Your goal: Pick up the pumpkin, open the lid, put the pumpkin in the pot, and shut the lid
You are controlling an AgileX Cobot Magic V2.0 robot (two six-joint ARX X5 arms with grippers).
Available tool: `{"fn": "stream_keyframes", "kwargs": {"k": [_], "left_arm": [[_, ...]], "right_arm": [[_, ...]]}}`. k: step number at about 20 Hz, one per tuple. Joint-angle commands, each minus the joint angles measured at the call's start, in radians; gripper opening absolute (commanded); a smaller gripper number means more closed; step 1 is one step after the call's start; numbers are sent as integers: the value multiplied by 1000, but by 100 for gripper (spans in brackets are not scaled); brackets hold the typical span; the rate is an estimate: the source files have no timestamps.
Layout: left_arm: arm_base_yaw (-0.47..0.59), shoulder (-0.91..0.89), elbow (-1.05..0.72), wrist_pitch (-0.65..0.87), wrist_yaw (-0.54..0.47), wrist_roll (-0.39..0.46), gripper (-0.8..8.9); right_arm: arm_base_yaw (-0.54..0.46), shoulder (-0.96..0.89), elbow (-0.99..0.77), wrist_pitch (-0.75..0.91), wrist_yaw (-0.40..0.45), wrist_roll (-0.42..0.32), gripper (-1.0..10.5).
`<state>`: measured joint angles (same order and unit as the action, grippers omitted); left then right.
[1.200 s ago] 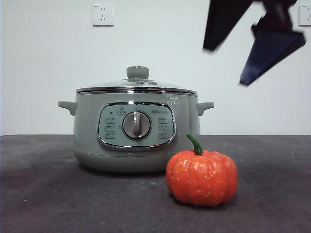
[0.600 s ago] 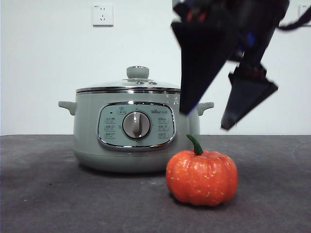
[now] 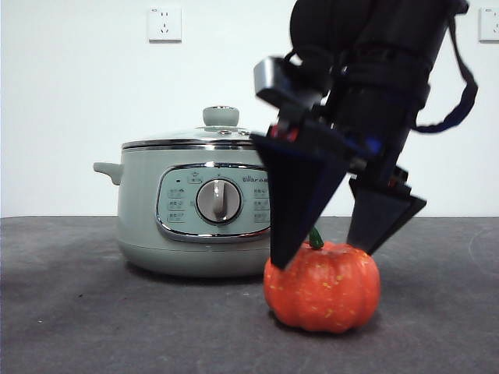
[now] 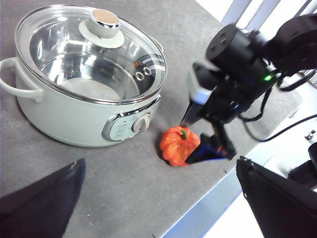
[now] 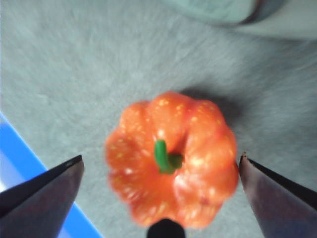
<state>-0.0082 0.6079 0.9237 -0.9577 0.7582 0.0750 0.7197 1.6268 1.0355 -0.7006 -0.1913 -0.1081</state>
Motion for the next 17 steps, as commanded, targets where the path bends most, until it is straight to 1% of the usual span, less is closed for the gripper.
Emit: {"fn": "stream_keyframes", "kwargs": {"k": [1,2,3,4,6,7,8,12,13,17], "left_arm": [[0,-2,-1,-2,1,-1,749],[0,-2,-1,-2,1,-1,749],[0,-2,-1,-2,1,-1,749],[0,-2,-1,-2,1,-1,749],[0,-2,-1,-2,1,-1,749],[0,-2,-1,-2,0,-1,749],[0,-2,-1,-2,0,-1,749],[0,-2,-1,2,-10,0,749],[0,-2,-1,7,-27,0,749],[-14,18,0,32,-35,0,749]], "right_arm": [[5,35,-12,21,40,16,752],[5,42,-12,25,50,21,751],[5,45,-12,27,63,24,717],[5,46,-12,27,69,26,605],[5,46,-12,26,67,38,223],[5,46,-12,26,63,42,64],[5,46,-12,27,57,43,-11],[5,3,-12,10,56,64,-11],[5,-27,-12,-1,56,66,-11],[5,-221,-12,-27,61,92,-11]]}}
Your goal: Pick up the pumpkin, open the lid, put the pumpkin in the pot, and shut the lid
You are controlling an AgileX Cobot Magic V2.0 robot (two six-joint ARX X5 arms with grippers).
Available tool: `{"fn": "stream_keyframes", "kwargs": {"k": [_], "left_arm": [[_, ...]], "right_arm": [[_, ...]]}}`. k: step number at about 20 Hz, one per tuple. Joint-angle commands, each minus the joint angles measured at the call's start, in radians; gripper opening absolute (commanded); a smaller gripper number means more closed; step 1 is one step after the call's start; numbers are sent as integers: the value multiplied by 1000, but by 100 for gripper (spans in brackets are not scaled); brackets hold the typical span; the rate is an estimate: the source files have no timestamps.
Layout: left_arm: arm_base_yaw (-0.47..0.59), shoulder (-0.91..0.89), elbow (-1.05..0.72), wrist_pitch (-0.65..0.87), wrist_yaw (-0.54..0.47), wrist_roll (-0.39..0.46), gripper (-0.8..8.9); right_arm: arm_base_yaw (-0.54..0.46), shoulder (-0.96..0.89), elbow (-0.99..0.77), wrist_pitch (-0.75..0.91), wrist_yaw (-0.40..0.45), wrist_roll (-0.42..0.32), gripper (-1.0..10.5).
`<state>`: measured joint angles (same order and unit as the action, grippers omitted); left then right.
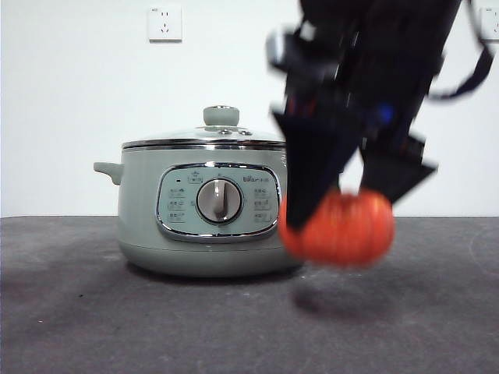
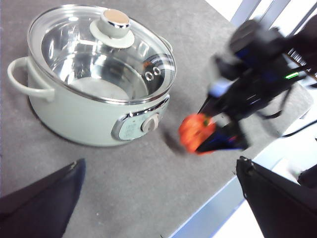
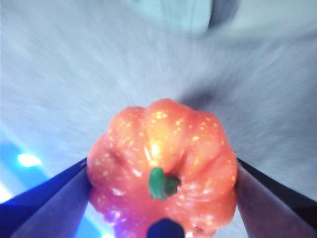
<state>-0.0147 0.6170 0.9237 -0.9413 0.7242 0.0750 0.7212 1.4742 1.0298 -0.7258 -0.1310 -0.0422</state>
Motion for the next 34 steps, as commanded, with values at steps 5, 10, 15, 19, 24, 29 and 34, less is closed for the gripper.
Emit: {"fn": "stream_keyframes", "kwargs": {"k": [5,10,15,19,24,29,34], "left_arm": [[-62,93,1,141,-18,-25,749],[-179,261,8,424,-108,-82,749],[-310,528,172,470,-301,-6,749],[-369,737,316,519,-416,37,749],[-406,917,344,685,-436,62,749],[-425,1020,344,759,-445,62,749],[-438,1045,344,800,-465,62,745]], "right_arm": [[3,-352,-6,-18,10,63,-12],[3,-540,-6,-17,37,106,-12],[3,-614,-6,-16,38,124,-11],[3,-620,-6,-15,36,124,-11],[3,-625,-6,-15,37,131,-11],[3,-626,-6,-16,37,139,-11],[3,-626,-6,-16,37,139,-11]]}}
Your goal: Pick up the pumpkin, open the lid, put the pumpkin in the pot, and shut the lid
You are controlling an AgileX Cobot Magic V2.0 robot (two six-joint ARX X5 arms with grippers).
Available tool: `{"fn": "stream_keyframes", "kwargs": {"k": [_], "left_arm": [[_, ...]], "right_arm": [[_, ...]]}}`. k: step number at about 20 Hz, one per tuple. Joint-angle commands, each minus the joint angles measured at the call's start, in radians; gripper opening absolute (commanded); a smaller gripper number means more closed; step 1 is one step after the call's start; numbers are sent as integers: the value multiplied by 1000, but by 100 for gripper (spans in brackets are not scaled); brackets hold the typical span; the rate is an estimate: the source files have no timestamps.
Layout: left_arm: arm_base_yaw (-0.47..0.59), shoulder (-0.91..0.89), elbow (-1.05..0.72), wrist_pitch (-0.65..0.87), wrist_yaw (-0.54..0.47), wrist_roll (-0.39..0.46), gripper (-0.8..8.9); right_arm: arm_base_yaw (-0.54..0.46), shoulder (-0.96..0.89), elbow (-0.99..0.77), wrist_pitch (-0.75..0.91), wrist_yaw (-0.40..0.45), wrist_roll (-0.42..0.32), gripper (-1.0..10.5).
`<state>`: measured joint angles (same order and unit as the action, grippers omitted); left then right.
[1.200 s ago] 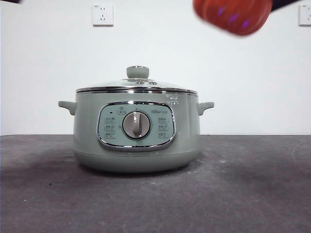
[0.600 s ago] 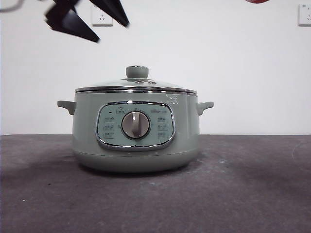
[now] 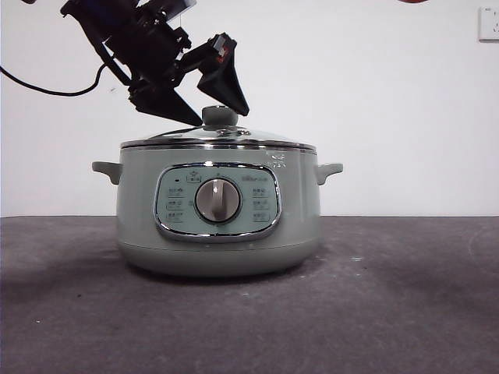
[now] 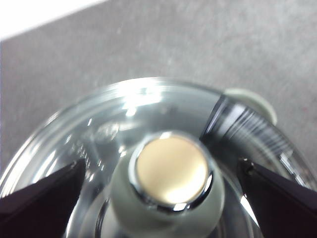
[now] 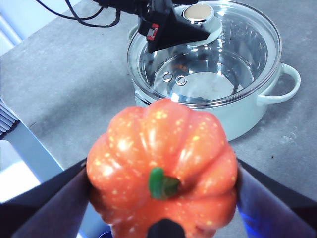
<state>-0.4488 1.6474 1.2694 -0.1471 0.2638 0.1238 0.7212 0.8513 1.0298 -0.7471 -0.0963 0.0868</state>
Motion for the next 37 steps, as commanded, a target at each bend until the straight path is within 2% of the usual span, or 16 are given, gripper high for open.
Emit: {"fn": "stream_keyframes", "kwargs": {"k": [1,9,14,26,32,37], "left_arm": [[-6,18,-2,1,-5,12,721],[-20,31,-2,-8,0,8,231],[-23,31,-2,2,0,7,2],[-20,-35,2,29,1,0,-9],[12,-161,9,12,-2,0,-9],[52,-353,9,-106,-5,0,-9]], "right_arm": [[2,-3,-6,6,3,10,-11],[2,-3,-6,5,27,10,-11],[2,-2,-6,-14,28,9,-11],[2,-1,-6,-26,28,9,-11],[2,0,-6,-8,55,9,-11],[1,67,-6,125,52,-1,-12]]}}
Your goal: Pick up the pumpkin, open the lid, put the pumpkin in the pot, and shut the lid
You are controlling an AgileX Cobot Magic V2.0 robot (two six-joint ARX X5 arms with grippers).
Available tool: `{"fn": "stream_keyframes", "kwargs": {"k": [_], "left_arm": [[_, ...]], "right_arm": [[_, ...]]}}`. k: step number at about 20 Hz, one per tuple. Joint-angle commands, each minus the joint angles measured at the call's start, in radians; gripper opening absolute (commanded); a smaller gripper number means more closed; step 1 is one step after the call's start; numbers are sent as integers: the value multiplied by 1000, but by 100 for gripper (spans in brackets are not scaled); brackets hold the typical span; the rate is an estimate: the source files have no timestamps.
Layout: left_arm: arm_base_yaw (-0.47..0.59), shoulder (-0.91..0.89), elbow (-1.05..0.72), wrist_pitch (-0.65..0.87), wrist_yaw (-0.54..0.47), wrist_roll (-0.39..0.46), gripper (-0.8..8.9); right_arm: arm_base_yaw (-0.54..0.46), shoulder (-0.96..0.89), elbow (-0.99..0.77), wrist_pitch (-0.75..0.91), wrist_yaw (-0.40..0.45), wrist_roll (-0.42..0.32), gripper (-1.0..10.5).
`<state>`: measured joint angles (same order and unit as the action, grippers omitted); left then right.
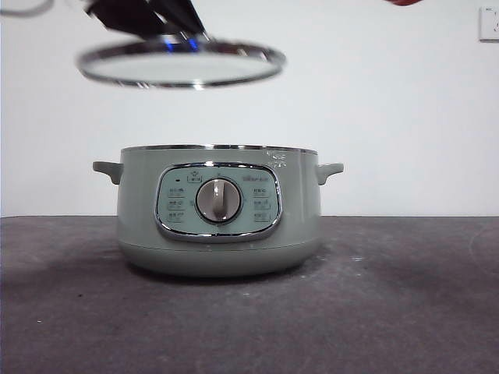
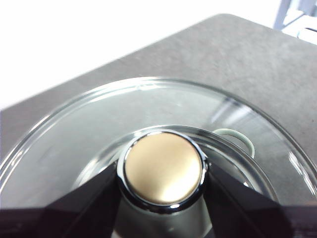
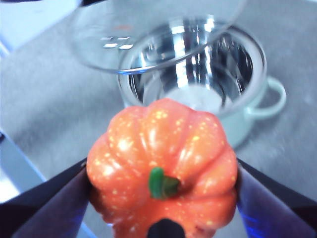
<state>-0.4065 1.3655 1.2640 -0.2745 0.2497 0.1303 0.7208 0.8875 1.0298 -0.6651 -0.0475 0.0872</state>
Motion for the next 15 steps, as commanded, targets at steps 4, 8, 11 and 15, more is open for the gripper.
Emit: {"fn": "stream_keyframes", "kwargs": {"k": [4,8,11,15], "left_arm": [[40,-254,14,-119,-17,-6,-9],[49,-418,14,-270,-40,-5,-9],[48,-509,14,-344,-41,-6,-9],[48,-583,14,-397,-41,-19,-9]], "right_arm": [[-2,191,6,202,2,-41,-12],[-14,416,124,290,-4,-103,-12],[-26,613,277,290,-4,-148,-12],[-48,846,468,289,-6,-167,-12]]}}
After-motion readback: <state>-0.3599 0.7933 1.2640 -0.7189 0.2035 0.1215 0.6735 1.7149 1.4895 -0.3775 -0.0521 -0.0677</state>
